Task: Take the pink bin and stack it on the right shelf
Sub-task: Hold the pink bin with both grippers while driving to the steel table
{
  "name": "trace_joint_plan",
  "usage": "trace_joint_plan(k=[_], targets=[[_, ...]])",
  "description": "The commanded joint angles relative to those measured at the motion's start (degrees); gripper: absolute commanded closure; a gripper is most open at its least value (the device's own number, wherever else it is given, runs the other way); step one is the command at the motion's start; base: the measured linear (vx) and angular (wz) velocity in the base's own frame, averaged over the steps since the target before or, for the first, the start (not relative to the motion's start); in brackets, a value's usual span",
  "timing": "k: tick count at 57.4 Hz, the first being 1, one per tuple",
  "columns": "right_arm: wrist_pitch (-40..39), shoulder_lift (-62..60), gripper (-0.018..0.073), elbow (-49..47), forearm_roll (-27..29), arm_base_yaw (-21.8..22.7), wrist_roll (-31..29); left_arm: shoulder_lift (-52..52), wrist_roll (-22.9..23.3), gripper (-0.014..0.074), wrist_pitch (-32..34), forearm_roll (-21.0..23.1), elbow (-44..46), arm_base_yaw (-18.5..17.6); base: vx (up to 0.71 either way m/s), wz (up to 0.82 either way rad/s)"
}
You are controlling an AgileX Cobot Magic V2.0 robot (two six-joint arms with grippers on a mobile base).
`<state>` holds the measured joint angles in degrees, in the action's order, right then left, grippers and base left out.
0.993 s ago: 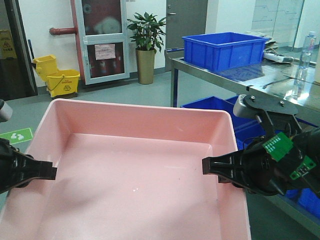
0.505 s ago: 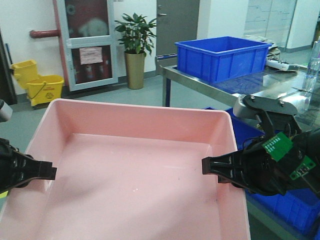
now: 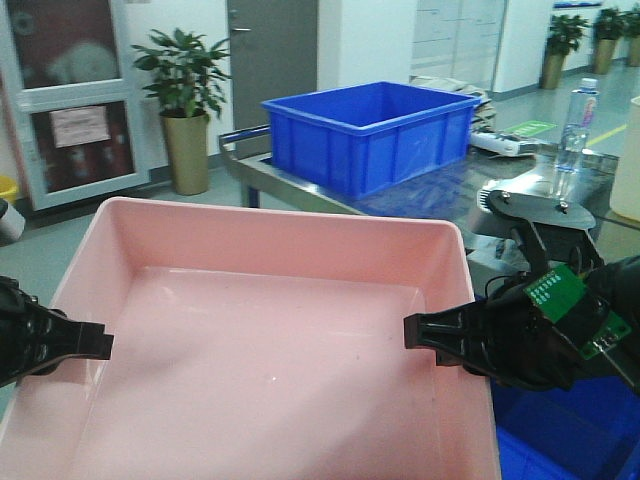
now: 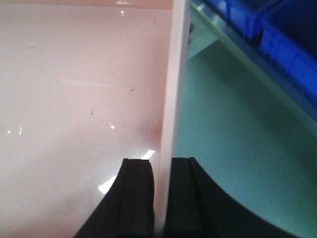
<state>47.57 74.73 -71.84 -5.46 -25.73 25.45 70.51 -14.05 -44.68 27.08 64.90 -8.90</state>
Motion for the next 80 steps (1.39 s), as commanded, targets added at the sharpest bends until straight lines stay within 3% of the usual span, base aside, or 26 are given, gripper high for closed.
trace_joint_plan(k=[1,39,80], targets=[[-2.87,-1.93,0.0568,-1.82,-4.71,0.62,-0.61,-2.00,0.08,0.0598,3.94,1.67,1.93,0.21,0.48,-0.35],[-2.82,-1.93,0.0568,-1.82,-4.72,0.62,-0.61,-2.00,0.08,0.0598,3.94,1.67,1.93,0.21,0.42,-0.44],[-2.82,-1.93,0.0568,-1.82,-4.72,0.62,-0.61,-2.00,0.08,0.0598,4.66,1.67,1.93,0.21,0.28,-0.72]])
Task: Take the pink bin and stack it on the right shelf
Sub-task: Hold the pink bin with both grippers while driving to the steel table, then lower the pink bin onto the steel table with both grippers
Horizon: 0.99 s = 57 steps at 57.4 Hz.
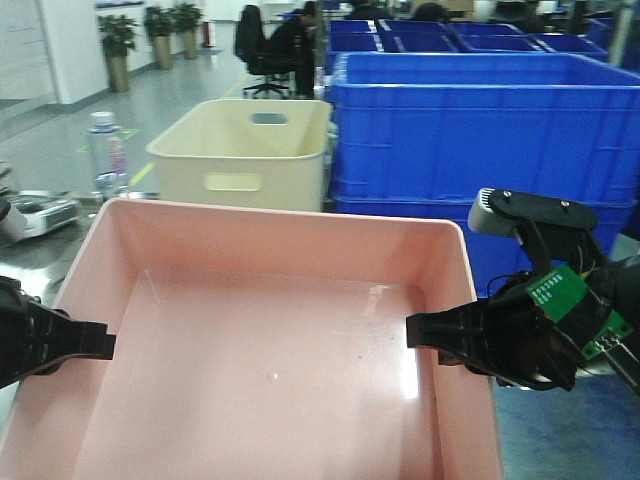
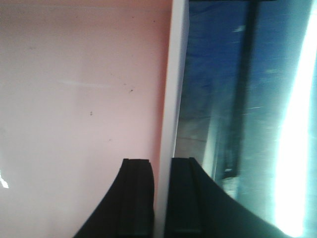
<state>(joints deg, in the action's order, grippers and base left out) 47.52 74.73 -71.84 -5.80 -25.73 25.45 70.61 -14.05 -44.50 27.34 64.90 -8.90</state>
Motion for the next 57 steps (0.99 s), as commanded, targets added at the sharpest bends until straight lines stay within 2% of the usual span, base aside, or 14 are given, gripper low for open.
trace_joint_plan(k=[1,15,57], targets=[[-2.76,-1.93,0.0568,-1.82,-4.37,0.62,-0.61,-2.11,0.08,0.0598,4.59,1.41,1.93,0.21,0.15,-0.49],[-2.76,-1.93,0.0568,-1.82,-4.37,0.62,-0.61,-2.04,0.08,0.0598,4.63,1.41,1.93,0.21,0.08,-0.25],[-4.05,-1.76,0.0568,-1.82,-4.23,0.62,-0.61,-2.04,0.08,0.0598,4.35,1.41,1.93,0.21,0.00,0.00]])
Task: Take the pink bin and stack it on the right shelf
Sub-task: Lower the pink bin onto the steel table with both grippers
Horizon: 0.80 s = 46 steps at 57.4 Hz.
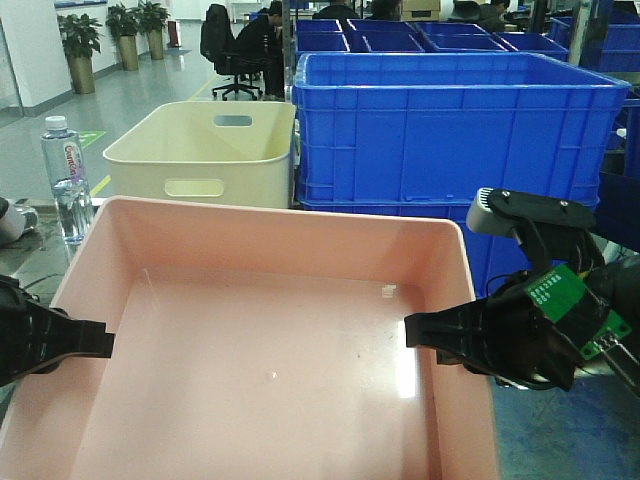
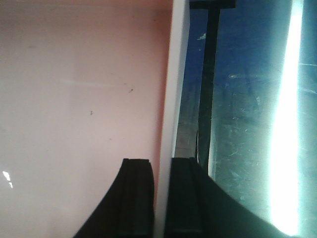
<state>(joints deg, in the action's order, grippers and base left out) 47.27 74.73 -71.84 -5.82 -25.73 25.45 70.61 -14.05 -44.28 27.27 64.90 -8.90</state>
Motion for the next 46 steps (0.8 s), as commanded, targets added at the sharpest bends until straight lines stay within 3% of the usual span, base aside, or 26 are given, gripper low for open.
trace_joint_plan(k=[1,14,25,34,46], targets=[[-4.00,-1.67,0.0568,-1.82,-4.29,0.62,-0.61,-2.04,0.08,0.0598,3.95,1.48,1.93,0.21,0.00,0.00],[-8.78,4.03,0.0568,-1.82,-4.41,0.62,-8.44,1.22,0.03,0.0596,4.75,1.01,1.63,0.21,0.00,0.00],[-12.81,9.65,0.0536,-1.82,-4.58,0.62,-10.19,7.66,-1.88,0.0575,5.05,0.79,1.63,0.21,0.00,0.00],[-14.09,11.41,0.0432,-1.82,-4.35,0.62,-10.19,10.85,-3.11,0.0506,5.92,0.85,1.63,0.21,0.00,0.00],[-16.49,11.57,0.0185,-1.82,-4.69,0.62,-10.19,12.37,-4.04,0.0335,7.79,0.89,1.69,0.21,0.00,0.00]])
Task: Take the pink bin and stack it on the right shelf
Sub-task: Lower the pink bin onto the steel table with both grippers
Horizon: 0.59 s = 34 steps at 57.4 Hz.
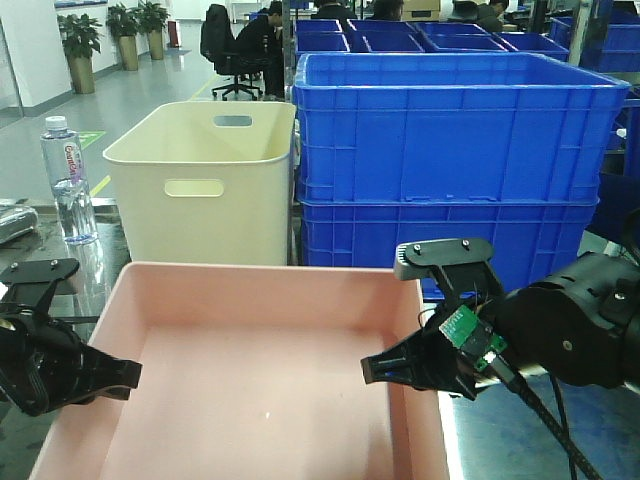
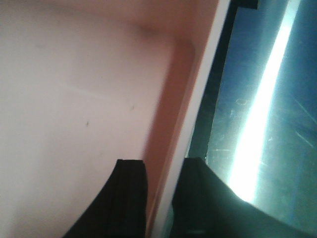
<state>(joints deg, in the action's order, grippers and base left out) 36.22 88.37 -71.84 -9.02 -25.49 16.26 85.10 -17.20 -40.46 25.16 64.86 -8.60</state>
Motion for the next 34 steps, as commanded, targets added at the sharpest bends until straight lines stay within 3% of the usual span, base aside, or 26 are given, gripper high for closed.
trace_joint_plan(k=[1,12,21,29,34], targets=[[-5.70,-2.07,0.0157,-1.82,-1.49,0.38,-1.00,-2.12,-0.89,0.0321,4.27,3.00,1.73,-0.10,0.00,0.00],[-6.69,-2.28,-0.0017,-1.82,-2.56,0.38,-1.00,-2.12,-0.89,0.0185,8.22,3.18,1.73,-0.10,0.00,0.00],[-6.49,-4.38,-0.0031,-1.82,-4.37,0.38,-0.95,-3.46,-0.84,0.0169,7.63,3.23,2.64,-0.10,0.00,0.00],[-4.34,-8.77,0.0053,-1.82,-6.61,0.38,-1.13,-7.44,-2.17,0.0282,7.48,3.17,4.13,-0.10,0.00,0.00],[-0.54,-12.26,0.0199,-1.82,-9.16,0.38,-1.13,-12.05,-4.78,0.0425,8.09,3.17,3.93,-0.10,0.00,0.00]])
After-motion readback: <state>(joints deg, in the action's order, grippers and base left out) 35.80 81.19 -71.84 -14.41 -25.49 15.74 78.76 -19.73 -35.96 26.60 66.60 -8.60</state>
